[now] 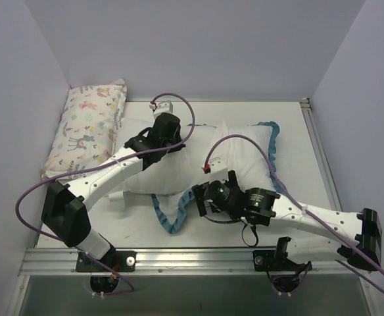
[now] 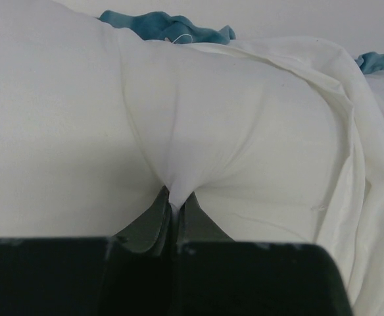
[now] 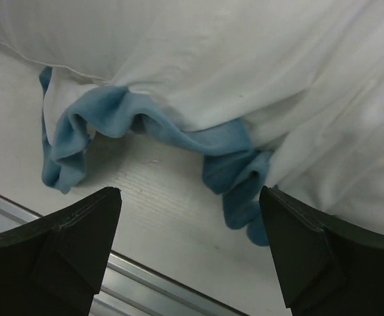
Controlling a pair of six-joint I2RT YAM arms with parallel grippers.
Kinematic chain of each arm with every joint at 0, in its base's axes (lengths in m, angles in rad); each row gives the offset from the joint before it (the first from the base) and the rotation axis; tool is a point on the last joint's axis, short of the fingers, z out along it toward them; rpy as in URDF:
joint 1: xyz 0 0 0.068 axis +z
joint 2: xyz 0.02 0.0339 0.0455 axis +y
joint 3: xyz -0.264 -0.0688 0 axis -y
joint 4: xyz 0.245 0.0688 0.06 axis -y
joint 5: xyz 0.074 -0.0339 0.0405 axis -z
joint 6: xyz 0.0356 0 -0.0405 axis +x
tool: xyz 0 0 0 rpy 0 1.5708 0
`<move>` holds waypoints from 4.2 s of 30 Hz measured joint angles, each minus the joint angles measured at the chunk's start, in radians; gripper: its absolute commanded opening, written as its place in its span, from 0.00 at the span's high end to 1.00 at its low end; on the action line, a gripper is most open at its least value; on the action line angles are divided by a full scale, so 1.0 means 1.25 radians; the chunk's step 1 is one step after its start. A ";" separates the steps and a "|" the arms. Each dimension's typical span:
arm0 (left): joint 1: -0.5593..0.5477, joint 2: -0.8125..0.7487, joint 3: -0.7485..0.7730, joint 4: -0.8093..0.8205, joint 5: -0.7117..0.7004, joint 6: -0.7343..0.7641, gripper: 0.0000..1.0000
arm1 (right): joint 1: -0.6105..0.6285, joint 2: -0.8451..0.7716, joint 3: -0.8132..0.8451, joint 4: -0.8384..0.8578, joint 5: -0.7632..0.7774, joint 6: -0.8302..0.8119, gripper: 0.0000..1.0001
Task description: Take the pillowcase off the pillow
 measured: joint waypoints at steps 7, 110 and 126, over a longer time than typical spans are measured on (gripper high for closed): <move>0.000 0.000 0.000 -0.001 0.004 -0.001 1.00 | 0.156 0.112 0.009 0.070 0.181 0.084 0.07; 0.247 -0.044 -0.183 0.157 0.304 0.069 0.35 | -0.490 0.403 0.336 0.113 -0.286 -0.026 1.00; 0.230 -0.057 -0.160 0.064 0.242 0.091 0.03 | -0.807 0.304 0.182 0.146 -0.419 0.051 1.00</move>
